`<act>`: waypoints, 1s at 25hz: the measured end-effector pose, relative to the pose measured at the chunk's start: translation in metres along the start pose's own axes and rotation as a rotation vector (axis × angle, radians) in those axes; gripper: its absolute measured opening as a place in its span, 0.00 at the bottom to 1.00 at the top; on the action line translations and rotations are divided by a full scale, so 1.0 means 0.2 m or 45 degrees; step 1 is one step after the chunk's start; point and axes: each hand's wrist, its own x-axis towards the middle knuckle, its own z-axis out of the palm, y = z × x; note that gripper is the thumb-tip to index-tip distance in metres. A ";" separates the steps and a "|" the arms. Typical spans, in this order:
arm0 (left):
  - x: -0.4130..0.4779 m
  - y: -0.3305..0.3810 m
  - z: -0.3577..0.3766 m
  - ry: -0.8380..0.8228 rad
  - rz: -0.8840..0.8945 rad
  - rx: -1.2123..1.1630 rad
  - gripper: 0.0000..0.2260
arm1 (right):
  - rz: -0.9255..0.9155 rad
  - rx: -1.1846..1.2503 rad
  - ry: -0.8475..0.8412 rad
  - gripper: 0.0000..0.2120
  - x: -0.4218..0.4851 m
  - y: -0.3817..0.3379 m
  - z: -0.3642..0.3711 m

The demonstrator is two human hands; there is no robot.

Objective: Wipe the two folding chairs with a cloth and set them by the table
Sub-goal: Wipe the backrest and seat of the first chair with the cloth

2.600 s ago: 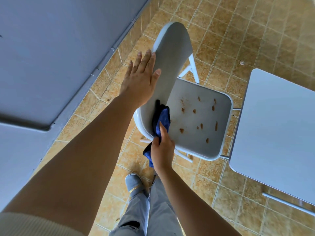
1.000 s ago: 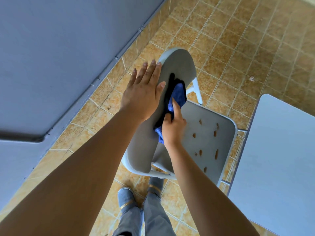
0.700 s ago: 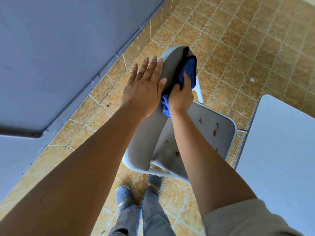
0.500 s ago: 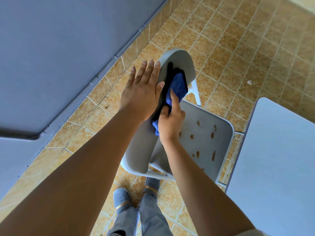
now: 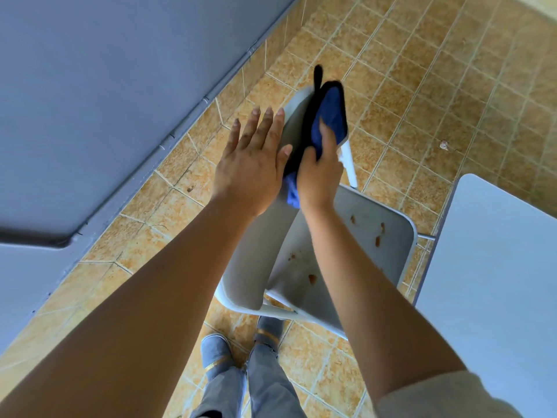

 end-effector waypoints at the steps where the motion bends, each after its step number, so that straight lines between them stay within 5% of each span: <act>1: 0.00 0.00 0.00 0.005 -0.001 -0.001 0.27 | -0.062 0.001 -0.016 0.25 -0.09 0.06 0.01; 8: 0.00 0.00 0.01 -0.001 -0.005 -0.023 0.26 | 0.593 -0.179 -0.149 0.24 0.20 0.22 -0.06; 12: 0.01 -0.01 0.01 -0.003 -0.007 -0.025 0.26 | 0.450 -0.130 -0.095 0.25 0.21 0.05 -0.04; 17: 0.00 -0.01 0.00 0.068 -0.028 -0.087 0.30 | 0.111 -0.029 -0.061 0.26 -0.39 0.09 -0.01; 22: -0.19 -0.03 -0.01 -0.006 -0.037 -0.129 0.26 | 0.442 -0.038 -0.210 0.25 -0.62 0.19 -0.06; 25: -0.44 -0.05 -0.01 -0.003 -0.023 -0.089 0.27 | 0.411 -0.034 -0.249 0.26 -0.72 0.11 -0.04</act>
